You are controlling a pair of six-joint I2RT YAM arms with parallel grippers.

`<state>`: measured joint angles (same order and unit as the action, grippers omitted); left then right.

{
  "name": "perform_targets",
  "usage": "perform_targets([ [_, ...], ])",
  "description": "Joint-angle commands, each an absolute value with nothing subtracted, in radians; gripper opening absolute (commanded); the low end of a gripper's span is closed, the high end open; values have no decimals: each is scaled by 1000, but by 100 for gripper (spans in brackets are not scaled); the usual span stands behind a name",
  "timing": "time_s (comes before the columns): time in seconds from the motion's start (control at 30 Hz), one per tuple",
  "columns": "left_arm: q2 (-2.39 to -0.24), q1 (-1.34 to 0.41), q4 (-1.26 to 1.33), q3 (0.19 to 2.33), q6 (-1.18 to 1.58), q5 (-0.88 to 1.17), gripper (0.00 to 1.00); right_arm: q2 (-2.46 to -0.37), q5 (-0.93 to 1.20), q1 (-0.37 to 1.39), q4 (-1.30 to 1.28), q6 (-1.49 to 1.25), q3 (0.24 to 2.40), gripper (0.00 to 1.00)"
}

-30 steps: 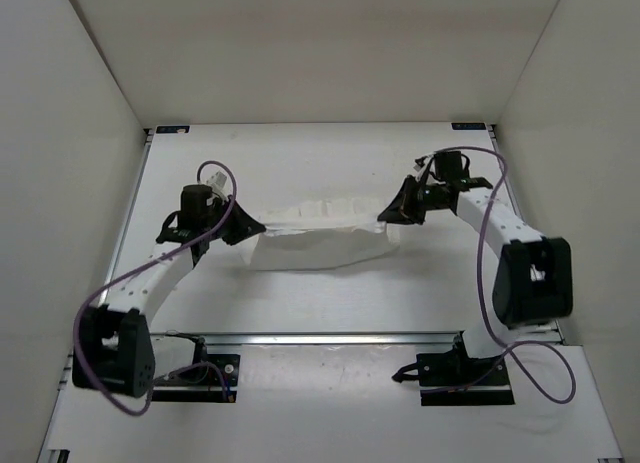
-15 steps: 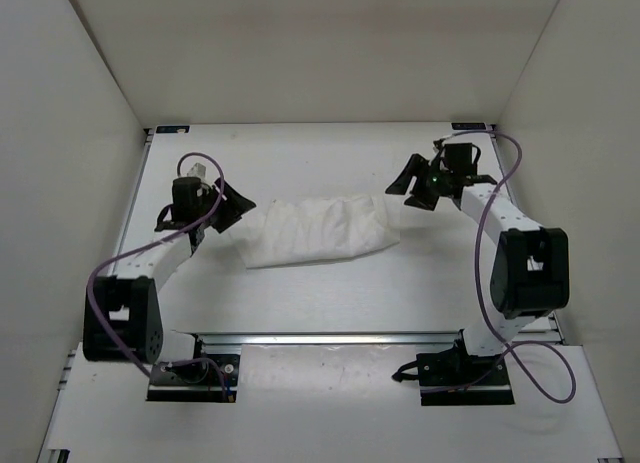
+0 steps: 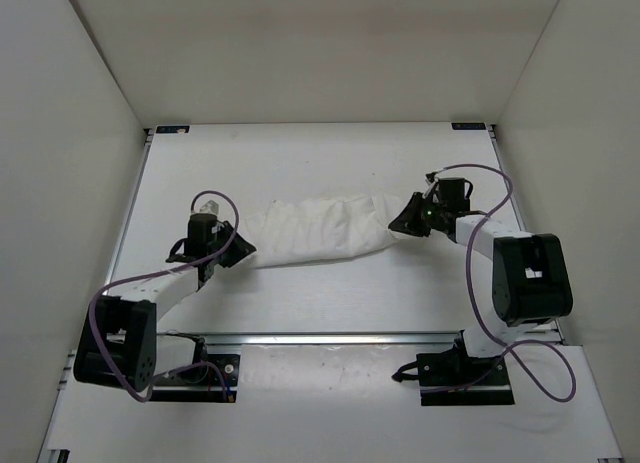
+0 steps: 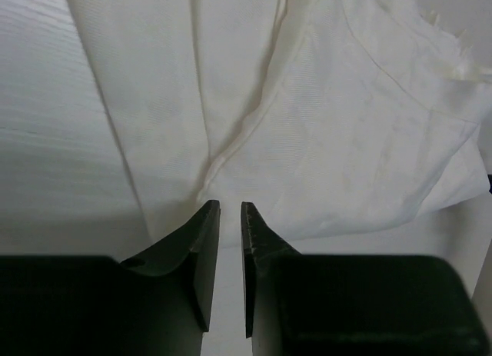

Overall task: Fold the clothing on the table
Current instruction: Fold the skirt

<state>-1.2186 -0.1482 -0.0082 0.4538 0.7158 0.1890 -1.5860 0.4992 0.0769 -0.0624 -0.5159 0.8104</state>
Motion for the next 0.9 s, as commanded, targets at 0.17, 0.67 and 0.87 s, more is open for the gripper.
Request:
perform_targets([
  [0.17,-1342,-218,173,457,755,201,19,-1744,588,98,0,-489,896,0],
  [0.67,-1454,-229,160,452,744,172,2,-1681,270,72,-305,-503,911,0],
  [0.87,-1336,-226,137,462,750,229,39,-1433,324,87,-170,-508,809,32],
])
